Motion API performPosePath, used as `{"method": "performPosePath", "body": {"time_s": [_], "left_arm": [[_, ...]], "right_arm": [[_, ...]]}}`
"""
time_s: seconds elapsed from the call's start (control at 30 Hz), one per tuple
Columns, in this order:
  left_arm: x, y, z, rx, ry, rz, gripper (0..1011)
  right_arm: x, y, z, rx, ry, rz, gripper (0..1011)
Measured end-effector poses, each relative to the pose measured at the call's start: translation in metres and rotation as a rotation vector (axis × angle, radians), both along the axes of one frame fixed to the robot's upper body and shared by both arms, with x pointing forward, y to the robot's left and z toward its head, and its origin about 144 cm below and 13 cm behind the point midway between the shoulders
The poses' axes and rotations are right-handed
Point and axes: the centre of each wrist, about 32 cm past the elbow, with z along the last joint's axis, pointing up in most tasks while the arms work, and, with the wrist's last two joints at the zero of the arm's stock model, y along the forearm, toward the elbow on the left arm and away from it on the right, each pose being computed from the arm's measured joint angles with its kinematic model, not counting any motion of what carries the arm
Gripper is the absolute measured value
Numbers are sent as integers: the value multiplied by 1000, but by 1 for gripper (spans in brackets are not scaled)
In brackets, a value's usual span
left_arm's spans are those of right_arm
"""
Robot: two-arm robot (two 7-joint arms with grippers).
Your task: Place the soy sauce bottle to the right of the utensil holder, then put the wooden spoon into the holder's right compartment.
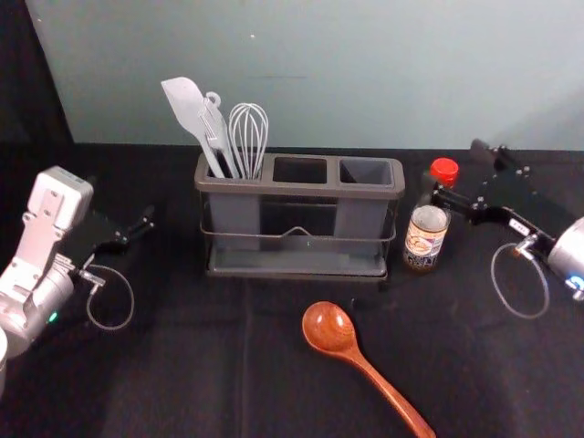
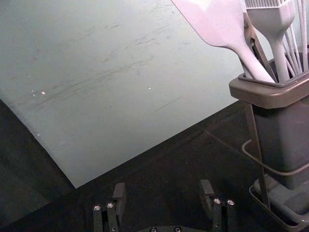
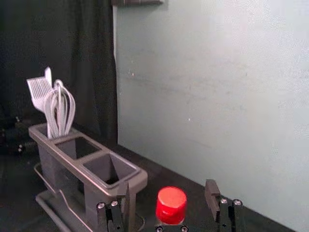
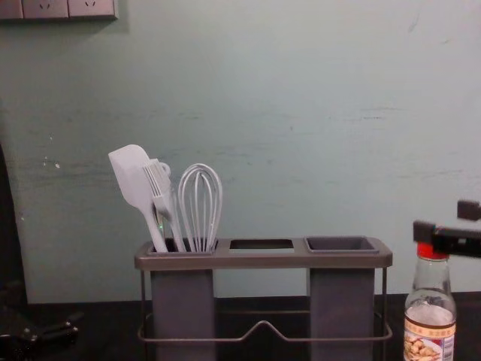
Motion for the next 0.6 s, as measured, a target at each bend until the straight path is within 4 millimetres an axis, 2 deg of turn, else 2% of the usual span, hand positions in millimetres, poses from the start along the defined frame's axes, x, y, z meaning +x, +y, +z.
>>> {"method": "performPosePath", "body": {"time_s": [0.3, 0.6], "left_arm": [[0, 0, 0, 0, 0, 0, 1005], [0, 0, 0, 0, 0, 0, 1005]], "right_arm": [[-16, -1, 24, -6, -77, 46, 1003], [-37, 14, 55, -36, -59, 158, 1002]]}}
